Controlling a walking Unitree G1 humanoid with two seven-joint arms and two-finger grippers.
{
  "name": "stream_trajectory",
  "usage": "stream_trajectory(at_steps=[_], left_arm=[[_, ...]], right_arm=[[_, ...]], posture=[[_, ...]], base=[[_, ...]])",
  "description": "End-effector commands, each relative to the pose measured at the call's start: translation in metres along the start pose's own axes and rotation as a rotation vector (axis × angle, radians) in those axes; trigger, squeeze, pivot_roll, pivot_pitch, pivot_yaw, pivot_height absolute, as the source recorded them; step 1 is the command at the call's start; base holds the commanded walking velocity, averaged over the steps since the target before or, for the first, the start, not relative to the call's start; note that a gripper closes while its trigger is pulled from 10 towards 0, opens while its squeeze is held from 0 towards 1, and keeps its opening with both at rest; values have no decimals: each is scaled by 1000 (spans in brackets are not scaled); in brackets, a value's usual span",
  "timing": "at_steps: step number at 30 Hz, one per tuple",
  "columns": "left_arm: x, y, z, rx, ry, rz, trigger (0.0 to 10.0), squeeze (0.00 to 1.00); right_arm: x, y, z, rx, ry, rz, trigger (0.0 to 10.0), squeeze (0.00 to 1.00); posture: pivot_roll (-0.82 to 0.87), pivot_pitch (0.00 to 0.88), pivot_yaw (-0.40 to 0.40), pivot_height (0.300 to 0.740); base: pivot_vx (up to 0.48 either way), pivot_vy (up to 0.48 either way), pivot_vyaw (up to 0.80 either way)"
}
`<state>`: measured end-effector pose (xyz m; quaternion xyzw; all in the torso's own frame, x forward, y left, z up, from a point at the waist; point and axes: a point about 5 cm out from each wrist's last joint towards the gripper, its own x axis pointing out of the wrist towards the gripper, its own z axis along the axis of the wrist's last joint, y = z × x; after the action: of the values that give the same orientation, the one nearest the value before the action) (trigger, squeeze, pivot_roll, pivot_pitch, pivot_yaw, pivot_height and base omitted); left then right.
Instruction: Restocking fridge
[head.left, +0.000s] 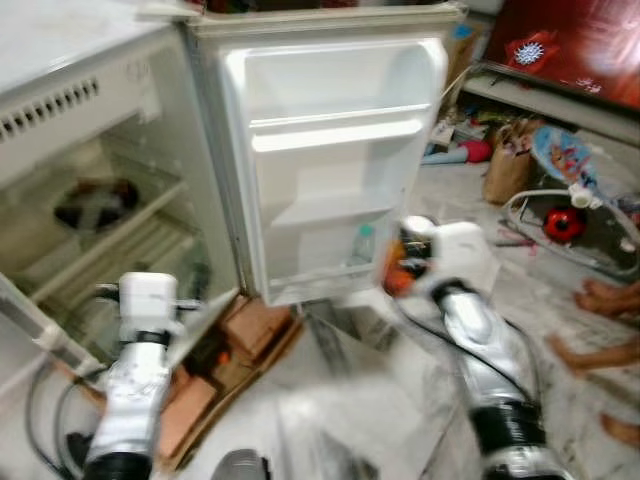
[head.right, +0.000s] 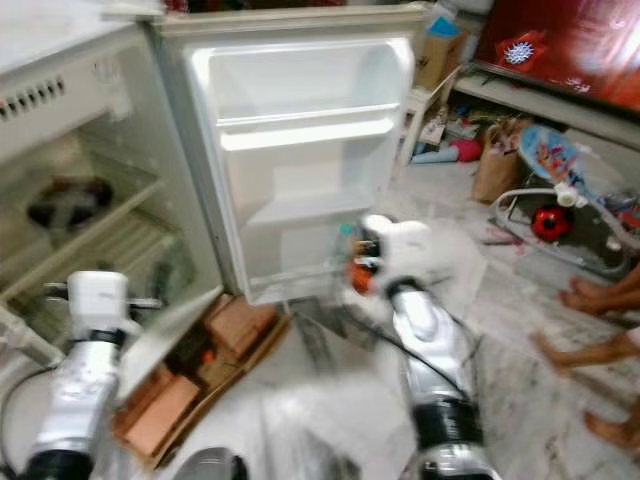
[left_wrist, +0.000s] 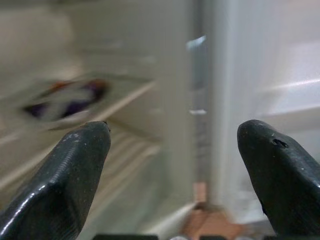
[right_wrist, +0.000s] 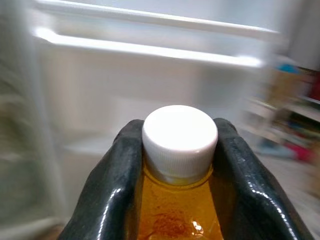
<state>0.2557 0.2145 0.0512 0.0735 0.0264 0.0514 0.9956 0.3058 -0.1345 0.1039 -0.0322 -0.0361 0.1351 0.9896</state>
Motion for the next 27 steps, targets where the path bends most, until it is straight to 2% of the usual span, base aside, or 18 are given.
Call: stream_trajectory(at_steps=[1, 8, 20, 24, 27], left_arm=[[4, -10, 6, -12, -20, -24, 10000, 0], [4, -10, 6, -14, -19, -21, 10000, 0], [6, -11, 8, -12, -15, -29, 10000, 0], [4, -8, 7, 4, -9, -18, 10000, 0], [2, -8, 6, 1, -2, -19, 10000, 0]], right_arm=[[-3, -14, 5, -21, -23, -36, 10000, 0], [-2, -15, 7, -38, -21, -36, 10000, 0], [3, -10, 5, -54, 6, -24, 10000, 0], [-1, -1, 3, -20, 9, 45, 10000, 0], [-2, 0, 2, -22, 9, 41, 10000, 0]], posture=[[18, 0, -34, 740], [19, 0, -34, 740], [23, 5, -32, 740], [24, 6, -31, 740], [24, 6, -32, 740]], base=[[480, 0, 0], [468, 0, 0], [0, 0, 0], [0, 0, 0], [0, 0, 721]])
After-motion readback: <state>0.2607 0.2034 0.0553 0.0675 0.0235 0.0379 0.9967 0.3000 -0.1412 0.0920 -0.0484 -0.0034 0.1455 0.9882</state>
